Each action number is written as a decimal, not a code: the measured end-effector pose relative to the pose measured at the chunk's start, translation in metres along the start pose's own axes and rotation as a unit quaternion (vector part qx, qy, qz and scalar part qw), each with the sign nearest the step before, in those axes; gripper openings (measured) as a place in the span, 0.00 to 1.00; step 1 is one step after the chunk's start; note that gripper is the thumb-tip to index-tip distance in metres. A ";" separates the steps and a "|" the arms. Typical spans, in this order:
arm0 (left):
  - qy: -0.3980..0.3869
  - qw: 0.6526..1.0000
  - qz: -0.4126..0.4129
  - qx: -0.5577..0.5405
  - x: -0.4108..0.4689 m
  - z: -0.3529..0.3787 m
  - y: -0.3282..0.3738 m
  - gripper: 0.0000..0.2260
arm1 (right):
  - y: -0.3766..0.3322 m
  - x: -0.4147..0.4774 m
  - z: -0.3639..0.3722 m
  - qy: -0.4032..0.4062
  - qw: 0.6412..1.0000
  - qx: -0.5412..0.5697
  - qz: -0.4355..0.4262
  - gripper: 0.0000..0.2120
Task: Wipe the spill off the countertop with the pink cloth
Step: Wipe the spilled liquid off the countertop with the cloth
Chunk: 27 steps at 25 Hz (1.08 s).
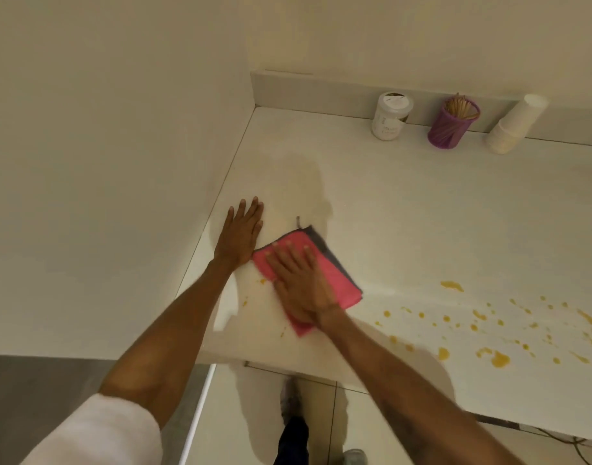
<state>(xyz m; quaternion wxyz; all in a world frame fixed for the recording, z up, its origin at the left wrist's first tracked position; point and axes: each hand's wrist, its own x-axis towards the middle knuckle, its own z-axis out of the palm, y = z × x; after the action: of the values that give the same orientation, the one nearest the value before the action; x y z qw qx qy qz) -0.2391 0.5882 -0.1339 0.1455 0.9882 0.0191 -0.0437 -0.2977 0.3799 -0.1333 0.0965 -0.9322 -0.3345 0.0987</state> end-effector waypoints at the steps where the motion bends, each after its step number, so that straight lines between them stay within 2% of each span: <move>1: 0.000 1.000 0.000 0.000 0.001 -0.002 0.001 0.23 | -0.015 -0.007 0.007 -0.002 1.000 0.001 -0.018 0.27; 4: -0.005 1.000 -0.007 -0.015 -0.002 -0.002 0.003 0.23 | -0.023 -0.047 0.017 -0.022 0.993 -0.024 -0.116 0.26; 7: 0.009 1.000 -0.016 -0.016 -0.007 0.001 0.011 0.23 | 0.028 -0.093 0.011 -0.015 0.986 -0.037 -0.163 0.24; 9: 0.010 1.000 -0.026 -0.003 -0.011 0.002 0.016 0.23 | 0.073 -0.114 0.004 0.001 0.992 -0.036 -0.123 0.25; 12: 0.018 0.999 -0.044 0.017 -0.020 0.008 0.025 0.23 | 0.124 -0.106 -0.009 0.007 0.999 -0.044 0.013 0.25; 16: 0.023 0.996 -0.059 0.057 -0.038 0.026 0.046 0.23 | 0.118 -0.054 -0.024 0.063 0.986 -0.001 0.153 0.26; 18: 0.027 0.996 -0.062 0.057 -0.044 0.033 0.066 0.23 | 0.104 -0.052 -0.020 0.065 0.985 0.005 0.159 0.27; 20: 0.027 0.998 -0.063 0.011 -0.046 0.037 0.097 0.24 | 0.089 -0.081 -0.011 0.067 0.991 0.002 0.118 0.26; 23: 0.017 0.999 -0.006 -0.028 -0.048 0.045 0.141 0.24 | 0.094 -0.152 0.006 0.091 0.993 0.017 0.071 0.26; 27: 0.002 1.000 0.003 -0.014 -0.055 0.052 0.157 0.23 | 0.177 -0.220 0.002 0.094 0.981 -0.037 0.164 0.28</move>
<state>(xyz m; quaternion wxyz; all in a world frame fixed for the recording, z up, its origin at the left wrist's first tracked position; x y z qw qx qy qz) -0.2898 0.4216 -0.1331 0.1597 0.9862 0.0166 -0.0413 -0.3577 0.1041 -0.1529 0.0753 -0.9825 -0.1696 0.0122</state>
